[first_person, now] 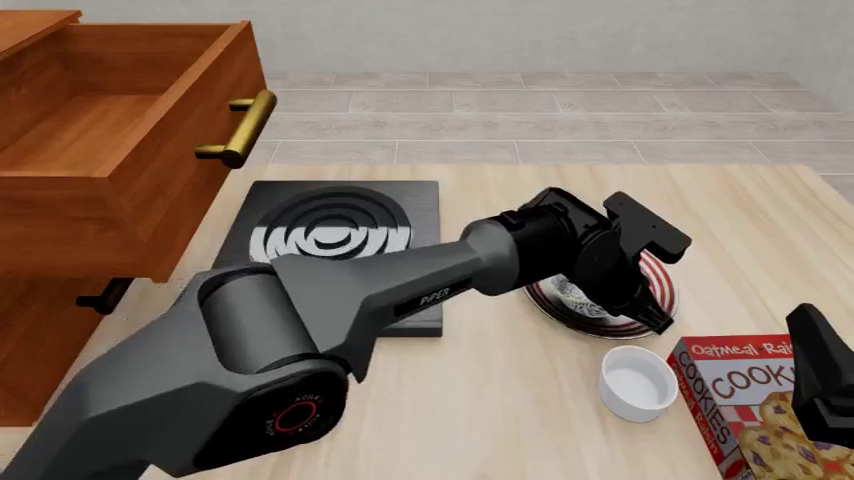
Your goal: Pick the akita bowl in the top layer of the wooden cabinet and place it on the plate.
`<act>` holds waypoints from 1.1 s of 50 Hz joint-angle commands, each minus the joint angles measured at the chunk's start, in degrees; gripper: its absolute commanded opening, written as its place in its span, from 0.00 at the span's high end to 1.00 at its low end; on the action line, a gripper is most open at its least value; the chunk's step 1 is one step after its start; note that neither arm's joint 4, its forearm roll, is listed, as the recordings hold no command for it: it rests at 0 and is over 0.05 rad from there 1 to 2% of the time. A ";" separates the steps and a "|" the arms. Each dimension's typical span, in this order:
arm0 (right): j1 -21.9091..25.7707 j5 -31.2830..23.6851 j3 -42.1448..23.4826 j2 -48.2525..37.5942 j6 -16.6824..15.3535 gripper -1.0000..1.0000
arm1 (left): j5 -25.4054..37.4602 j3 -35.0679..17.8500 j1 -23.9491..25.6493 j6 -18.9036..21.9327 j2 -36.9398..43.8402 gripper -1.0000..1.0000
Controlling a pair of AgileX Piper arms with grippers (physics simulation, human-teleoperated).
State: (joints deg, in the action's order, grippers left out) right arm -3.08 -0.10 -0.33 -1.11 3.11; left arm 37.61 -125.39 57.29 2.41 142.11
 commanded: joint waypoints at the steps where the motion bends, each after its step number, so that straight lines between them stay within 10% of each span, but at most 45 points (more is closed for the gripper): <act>1: 0.01 0.03 0.00 -0.08 0.04 0.00 | 0.29 -0.50 -0.15 -0.78 0.67 1.00; 20: 0.10 0.10 0.01 -0.23 -0.03 0.00 | 2.60 -4.25 -0.08 -1.24 3.07 1.00; 21: 0.12 0.10 0.01 -0.22 -0.04 0.00 | 2.44 -4.00 -0.15 -1.14 2.97 0.00; 55: 0.12 -0.08 -0.04 0.16 -1.14 0.00 | 1.78 -1.08 0.28 -0.95 -0.43 0.00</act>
State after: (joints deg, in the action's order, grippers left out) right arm -2.95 -0.12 -0.35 -1.08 2.37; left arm 39.54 -127.46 57.27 1.52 143.10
